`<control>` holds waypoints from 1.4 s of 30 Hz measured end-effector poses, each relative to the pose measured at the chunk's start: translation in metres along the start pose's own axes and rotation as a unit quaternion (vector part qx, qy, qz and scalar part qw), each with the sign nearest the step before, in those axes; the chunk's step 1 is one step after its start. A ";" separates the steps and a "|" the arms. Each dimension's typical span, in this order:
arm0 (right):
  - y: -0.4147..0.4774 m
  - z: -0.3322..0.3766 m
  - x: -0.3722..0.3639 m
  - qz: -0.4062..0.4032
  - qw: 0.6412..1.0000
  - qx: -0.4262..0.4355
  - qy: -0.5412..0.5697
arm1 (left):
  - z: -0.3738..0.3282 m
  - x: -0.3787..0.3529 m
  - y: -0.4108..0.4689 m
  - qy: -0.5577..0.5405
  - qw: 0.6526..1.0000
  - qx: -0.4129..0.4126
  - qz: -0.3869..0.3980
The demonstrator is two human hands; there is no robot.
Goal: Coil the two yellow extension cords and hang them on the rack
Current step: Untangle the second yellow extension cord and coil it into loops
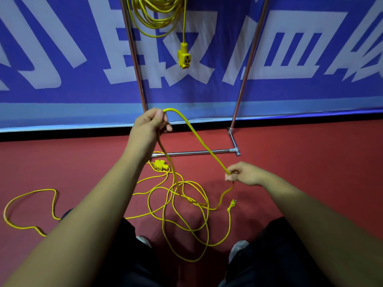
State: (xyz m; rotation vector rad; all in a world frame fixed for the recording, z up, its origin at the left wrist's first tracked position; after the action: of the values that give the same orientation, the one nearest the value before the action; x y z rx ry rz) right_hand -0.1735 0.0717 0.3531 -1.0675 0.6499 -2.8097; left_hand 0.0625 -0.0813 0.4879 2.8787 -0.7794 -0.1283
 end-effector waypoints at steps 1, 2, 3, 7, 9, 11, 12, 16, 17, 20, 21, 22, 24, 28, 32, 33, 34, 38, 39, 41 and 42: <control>-0.003 -0.002 0.001 -0.020 1.000 -0.002 0.020 | 0.002 0.005 0.001 0.063 0.998 -0.002 -0.012; -0.005 -0.001 0.003 -0.046 0.998 0.003 0.042 | 0.002 0.010 0.000 0.151 0.988 -0.004 -0.026; -0.006 0.007 0.006 -0.064 0.996 0.017 0.063 | 0.003 0.014 -0.001 0.251 0.967 -0.010 -0.047; -0.013 0.071 0.018 -0.074 0.987 0.112 0.085 | -0.011 -0.008 -0.010 0.366 0.925 -0.102 0.012; -0.020 0.111 0.027 -0.079 0.981 0.165 0.064 | -0.007 -0.035 -0.018 0.364 0.920 -0.086 0.114; -0.028 0.143 0.041 -0.102 0.971 0.207 0.052 | 0.002 -0.052 -0.023 0.397 0.897 -0.073 0.182; -0.032 0.152 0.047 -0.110 0.969 0.215 0.057 | 0.003 -0.055 -0.024 0.396 0.895 -0.073 0.190; -0.032 0.132 0.051 -0.103 0.978 0.180 0.032 | -0.010 -0.045 -0.024 0.123 0.982 -0.005 0.143; -0.031 0.121 0.048 -0.105 0.981 0.163 0.027 | -0.013 -0.045 -0.024 0.114 0.983 0.007 0.141; -0.033 0.109 0.037 -0.120 0.981 0.146 0.054 | -0.003 -0.055 -0.029 0.293 0.937 -0.005 0.191; -0.034 0.115 0.033 -0.123 0.978 0.155 0.068 | 0.007 -0.058 -0.032 0.312 0.926 0.001 0.211; -0.035 0.123 0.032 -0.128 0.974 0.168 0.082 | 0.016 -0.061 -0.036 0.299 0.925 0.014 0.233; -0.037 0.139 0.037 -0.145 0.964 0.193 0.108 | 0.029 -0.067 -0.047 0.250 0.927 0.052 0.274; -0.029 0.129 0.045 -0.139 0.966 0.200 0.087 | 0.024 -0.060 -0.046 0.098 0.972 0.055 0.209; -0.009 0.068 0.035 -0.141 0.982 0.129 0.010 | 0.015 -0.040 -0.034 -0.056 0.989 0.034 0.130; -0.006 0.052 0.032 -0.140 0.984 0.108 0.006 | 0.016 -0.035 -0.033 -0.087 0.989 0.037 0.114; -0.003 0.037 0.027 -0.137 0.986 0.090 0.010 | 0.020 -0.030 -0.032 -0.110 0.988 0.041 0.100; 0.003 0.010 0.012 -0.107 0.993 0.053 0.016 | 0.040 -0.015 -0.033 -0.132 0.987 0.061 0.064; 0.006 0.007 0.011 -0.110 0.992 0.042 0.038 | 0.046 -0.011 -0.032 -0.128 0.988 0.069 0.052; 0.007 0.009 0.019 -0.163 0.980 0.023 0.112 | 0.054 -0.001 -0.030 -0.094 0.991 0.093 0.019; 0.006 0.013 0.029 -0.206 0.968 0.027 0.144 | 0.061 0.002 -0.026 -0.047 0.992 0.113 0.003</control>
State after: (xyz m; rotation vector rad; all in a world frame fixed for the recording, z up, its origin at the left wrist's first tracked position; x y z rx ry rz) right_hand -0.1875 0.0557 0.3767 -0.8768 0.4036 -3.3616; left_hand 0.0697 -0.0686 0.4231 3.1027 -0.8715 -0.1876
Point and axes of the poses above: each hand's wrist, its own y-axis towards the middle knuckle, its own x-axis out of the back of the hand, z = x × y, the point moved 6 cm from there along y, towards the middle knuckle, and after that the axes turned 4 degrees about y, right-handed, at the moved point
